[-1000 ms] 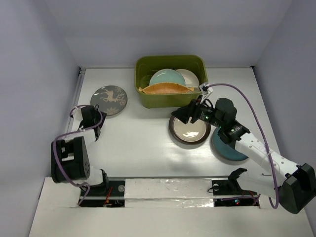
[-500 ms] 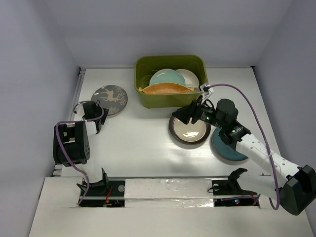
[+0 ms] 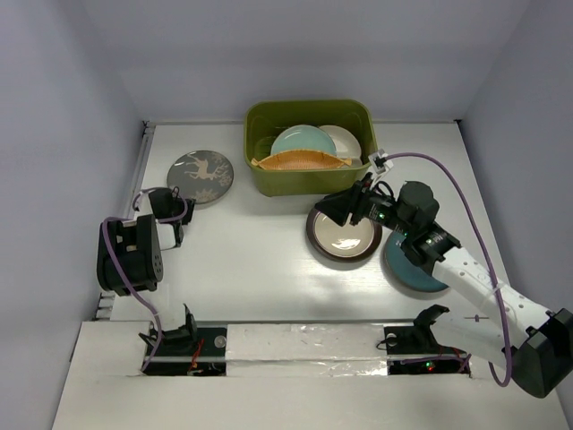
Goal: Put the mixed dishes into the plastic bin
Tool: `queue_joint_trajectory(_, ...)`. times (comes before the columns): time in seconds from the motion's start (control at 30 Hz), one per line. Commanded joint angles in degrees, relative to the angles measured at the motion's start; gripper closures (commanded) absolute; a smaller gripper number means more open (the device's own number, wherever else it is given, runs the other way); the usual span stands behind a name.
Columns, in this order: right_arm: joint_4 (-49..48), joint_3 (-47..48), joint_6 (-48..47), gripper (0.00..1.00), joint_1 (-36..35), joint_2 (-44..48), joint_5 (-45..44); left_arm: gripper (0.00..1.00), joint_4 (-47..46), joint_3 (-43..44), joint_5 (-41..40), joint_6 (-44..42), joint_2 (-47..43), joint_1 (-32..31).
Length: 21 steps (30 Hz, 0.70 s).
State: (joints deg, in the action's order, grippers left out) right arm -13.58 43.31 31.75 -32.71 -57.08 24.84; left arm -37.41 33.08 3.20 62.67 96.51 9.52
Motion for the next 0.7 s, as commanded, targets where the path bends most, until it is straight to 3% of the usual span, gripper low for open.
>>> queue_joint_trajectory(0.0,-1.3,0.8,-0.1,0.40,-0.4,1.1,0.2,1.00,-9.2,-2.1,1.5,1.5,0.3,1.1)
queue_joint_trajectory(0.3,-1.4,0.5,0.9,0.42,-0.4,0.7,0.3,1.00,-17.6,-9.6,2.5,3.0,-10.6,2.8)
queue_joint_trajectory(0.67,1.3,1.1,-1.3,0.42,-0.4,1.4,-3.1,1.00,-14.4,-16.8,0.9,3.4,-31.5,3.9)
